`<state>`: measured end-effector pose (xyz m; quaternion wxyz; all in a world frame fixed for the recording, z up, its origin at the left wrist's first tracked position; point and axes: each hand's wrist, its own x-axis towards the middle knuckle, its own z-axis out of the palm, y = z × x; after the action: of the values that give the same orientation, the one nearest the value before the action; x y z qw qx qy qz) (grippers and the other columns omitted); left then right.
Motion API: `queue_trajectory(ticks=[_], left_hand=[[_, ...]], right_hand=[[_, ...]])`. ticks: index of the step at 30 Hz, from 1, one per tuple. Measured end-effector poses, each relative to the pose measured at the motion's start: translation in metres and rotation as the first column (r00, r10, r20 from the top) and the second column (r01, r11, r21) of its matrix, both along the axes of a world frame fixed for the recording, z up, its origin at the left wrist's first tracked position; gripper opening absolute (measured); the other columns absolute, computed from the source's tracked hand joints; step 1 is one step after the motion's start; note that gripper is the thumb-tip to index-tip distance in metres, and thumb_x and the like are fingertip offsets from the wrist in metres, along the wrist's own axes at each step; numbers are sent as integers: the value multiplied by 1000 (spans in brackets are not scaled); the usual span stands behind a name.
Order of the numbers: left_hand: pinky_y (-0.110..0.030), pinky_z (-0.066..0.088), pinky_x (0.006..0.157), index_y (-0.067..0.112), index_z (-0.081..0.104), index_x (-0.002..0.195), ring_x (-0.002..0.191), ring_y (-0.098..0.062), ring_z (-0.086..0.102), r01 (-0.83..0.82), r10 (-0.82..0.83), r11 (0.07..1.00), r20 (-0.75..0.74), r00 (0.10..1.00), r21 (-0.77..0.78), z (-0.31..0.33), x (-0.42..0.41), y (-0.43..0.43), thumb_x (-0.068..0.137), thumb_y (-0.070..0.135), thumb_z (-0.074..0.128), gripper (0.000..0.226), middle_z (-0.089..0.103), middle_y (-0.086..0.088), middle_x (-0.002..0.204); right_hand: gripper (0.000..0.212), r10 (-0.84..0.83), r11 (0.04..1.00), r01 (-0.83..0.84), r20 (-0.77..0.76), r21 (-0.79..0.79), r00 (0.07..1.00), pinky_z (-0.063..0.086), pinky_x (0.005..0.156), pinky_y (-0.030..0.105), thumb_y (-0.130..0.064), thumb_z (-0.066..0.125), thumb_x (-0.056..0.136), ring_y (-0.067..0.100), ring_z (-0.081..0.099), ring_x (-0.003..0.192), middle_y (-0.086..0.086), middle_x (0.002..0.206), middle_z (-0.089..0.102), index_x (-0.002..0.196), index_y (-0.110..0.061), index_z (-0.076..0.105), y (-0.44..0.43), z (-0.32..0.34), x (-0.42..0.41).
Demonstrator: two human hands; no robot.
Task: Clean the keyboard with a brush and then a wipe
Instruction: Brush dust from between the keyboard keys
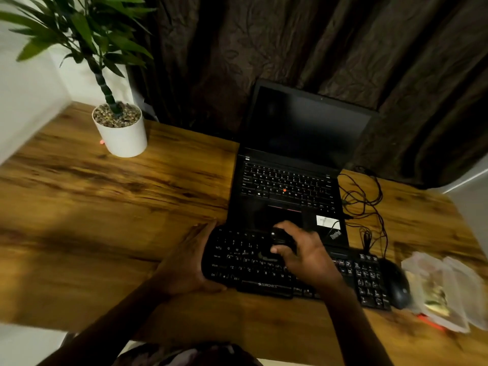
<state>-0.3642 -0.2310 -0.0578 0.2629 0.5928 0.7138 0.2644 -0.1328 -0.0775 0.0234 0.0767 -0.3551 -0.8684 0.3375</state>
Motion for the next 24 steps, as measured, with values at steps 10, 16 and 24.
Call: queue_trajectory(ticks=[10,16,24], left_hand=[[-28,17,119,41,0,152,139,2,15,-32,32,999,10,999,12,-3,0,1,44,80,81,141,24,12,158],[-33,20,121,33,6,156,146,-7,17,-49,49,999,-3,999,-19,-8,-1,1,41,86,77,145,22,11,160],[-14,-4,115,27,-7,154,141,2,-1,-1,1,1000,-28,1000,-5,-9,0,1,49,76,81,145,8,20,154]], right_hand=[[29,21,996,-32,-134,-79,991,55,65,18,-16,70,89,2,66,80,-9,90,67,114,-26,60,-14,-6,-36],[26,56,998,-56,5,32,998,58,72,35,-24,65,90,5,62,83,-9,91,63,111,-37,54,-6,0,-22],[31,99,995,-98,-123,14,987,58,79,32,-22,71,88,4,64,93,-9,99,67,113,-34,56,-27,-11,-62]])
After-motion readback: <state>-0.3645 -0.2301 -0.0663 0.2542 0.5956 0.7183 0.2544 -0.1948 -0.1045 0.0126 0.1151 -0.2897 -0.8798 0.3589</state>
